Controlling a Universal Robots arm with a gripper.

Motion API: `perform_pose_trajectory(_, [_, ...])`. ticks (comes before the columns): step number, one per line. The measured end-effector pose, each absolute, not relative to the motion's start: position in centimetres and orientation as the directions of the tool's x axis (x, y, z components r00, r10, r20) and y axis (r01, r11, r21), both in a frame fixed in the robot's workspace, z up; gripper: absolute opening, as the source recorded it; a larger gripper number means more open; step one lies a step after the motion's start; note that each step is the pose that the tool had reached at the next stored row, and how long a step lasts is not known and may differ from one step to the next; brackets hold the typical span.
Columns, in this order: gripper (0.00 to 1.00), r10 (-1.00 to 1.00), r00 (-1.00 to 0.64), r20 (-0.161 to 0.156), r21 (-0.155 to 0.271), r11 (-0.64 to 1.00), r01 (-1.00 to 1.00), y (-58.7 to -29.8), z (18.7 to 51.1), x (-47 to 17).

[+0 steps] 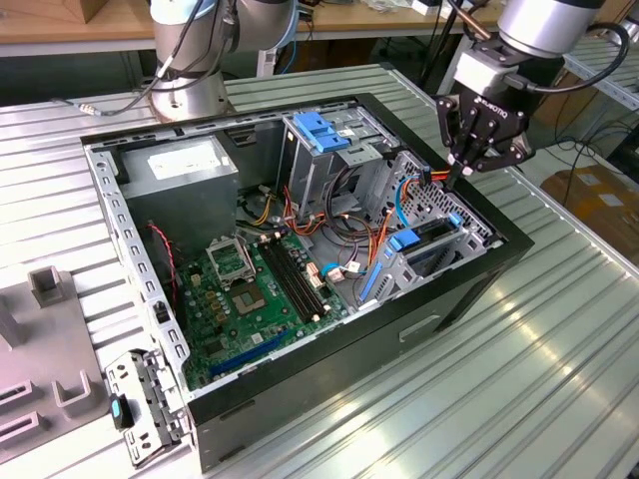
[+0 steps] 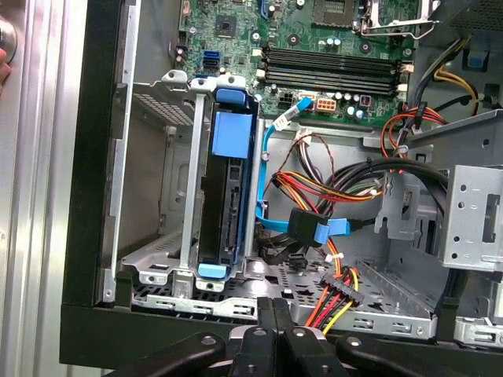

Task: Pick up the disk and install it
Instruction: 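Insert the first disk wire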

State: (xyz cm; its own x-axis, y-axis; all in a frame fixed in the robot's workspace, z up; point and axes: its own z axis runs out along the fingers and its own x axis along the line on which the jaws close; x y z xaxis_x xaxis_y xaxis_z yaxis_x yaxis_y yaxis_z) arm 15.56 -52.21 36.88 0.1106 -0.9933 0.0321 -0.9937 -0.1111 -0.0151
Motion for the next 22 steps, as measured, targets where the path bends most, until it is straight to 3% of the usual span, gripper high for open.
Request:
perform_pose_trajectory(11, [0.11, -0.984, 0.175, 0.035, -0.037, -0.176, -0.984, -52.16, 37.73, 15.79])
perform_pose_trajectory(22, [0.11, -0.930, 0.366, 0.037, -0.043, -0.367, -0.929, -52.20, 37.49, 15.84])
